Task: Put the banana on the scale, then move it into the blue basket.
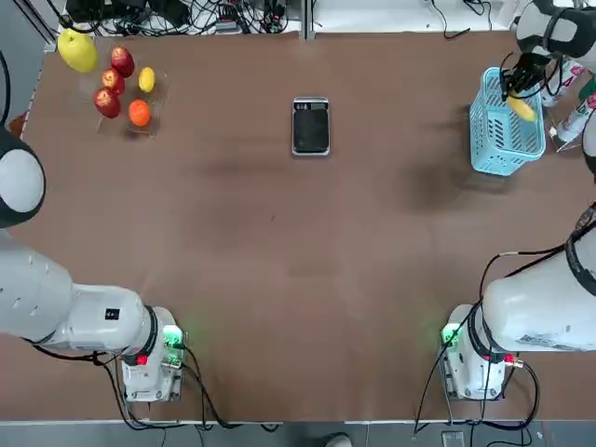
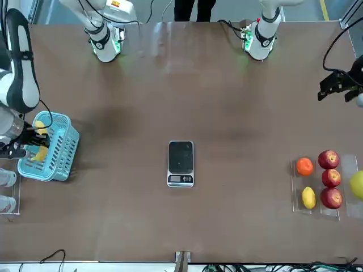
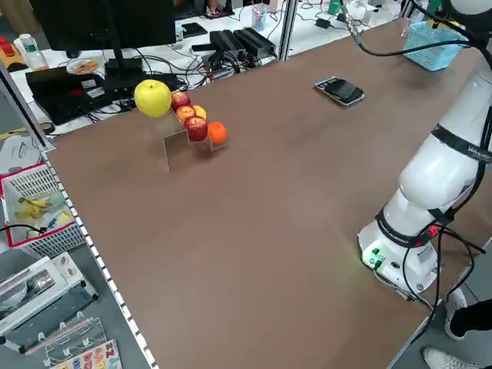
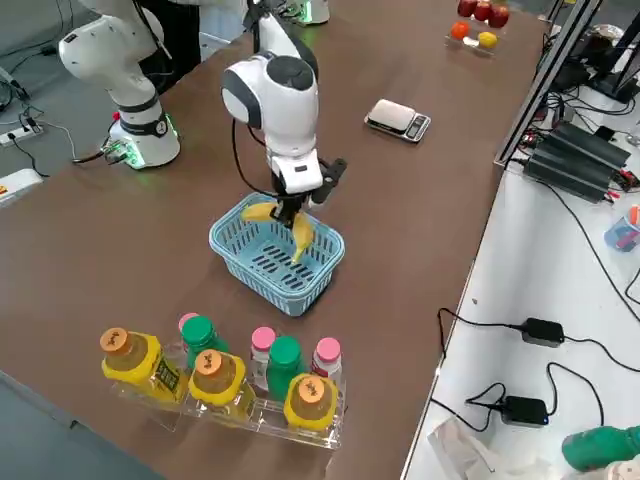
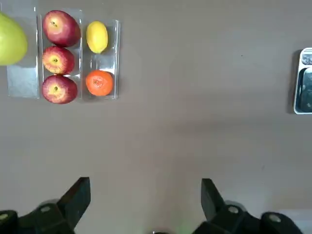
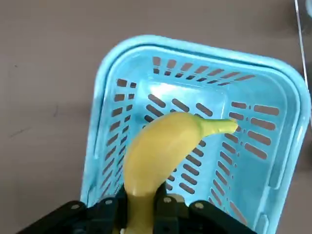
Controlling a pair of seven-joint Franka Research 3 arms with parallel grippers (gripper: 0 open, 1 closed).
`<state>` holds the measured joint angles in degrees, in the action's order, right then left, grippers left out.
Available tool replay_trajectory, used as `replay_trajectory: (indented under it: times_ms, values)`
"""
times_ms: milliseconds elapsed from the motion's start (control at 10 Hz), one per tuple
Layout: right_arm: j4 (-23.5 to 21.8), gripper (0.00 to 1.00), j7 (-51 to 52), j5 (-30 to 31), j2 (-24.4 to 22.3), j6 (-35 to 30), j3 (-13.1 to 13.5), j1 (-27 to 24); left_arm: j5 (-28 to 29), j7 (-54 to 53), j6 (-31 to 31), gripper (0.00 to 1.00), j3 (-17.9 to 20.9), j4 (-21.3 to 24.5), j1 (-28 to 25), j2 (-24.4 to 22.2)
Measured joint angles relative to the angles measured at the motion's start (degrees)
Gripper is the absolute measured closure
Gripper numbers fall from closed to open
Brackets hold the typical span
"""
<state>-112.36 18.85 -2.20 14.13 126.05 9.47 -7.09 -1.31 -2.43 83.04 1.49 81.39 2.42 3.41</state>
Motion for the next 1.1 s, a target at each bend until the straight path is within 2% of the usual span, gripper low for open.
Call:
replay_trajectory:
  times_ms: [200, 300, 600, 700, 900, 1100]
  values:
    - [0.1, 0.67, 0.2, 0.0, 0.0, 0.0, -0.3, 0.0, 0.0, 0.0, 0.0, 0.00, 0.1, 0.0, -0.1, 0.0]
    - [0.1, 0.55, 0.3, 0.0, 0.0, 0.0, -0.3, 0.0, 0.0, 0.0, 0.0, 0.00, 0.1, 0.0, -0.1, 0.0]
    - [0.5, 0.09, 2.7, -0.1, 0.0, 0.0, -0.4, -0.3, 0.0, 0.0, 0.0, 0.00, 0.2, 0.0, -0.1, 0.0]
    - [1.0, 0.00, 3.2, -0.1, 0.0, 0.0, -0.4, -0.4, 0.0, 0.0, 0.0, 0.00, 0.2, 0.0, -0.2, 0.0]
    - [3.3, 0.00, -3.1, -0.4, -0.5, -3.2, -1.1, 2.9, 0.0, 0.0, 0.0, 0.00, 0.4, 0.0, -0.2, 0.0]
    - [7.4, 0.00, -17.0, 1.5, -2.0, -8.9, -1.7, 12.0, 0.0, 0.0, 0.0, 0.00, 0.4, 0.0, -0.2, 0.0]
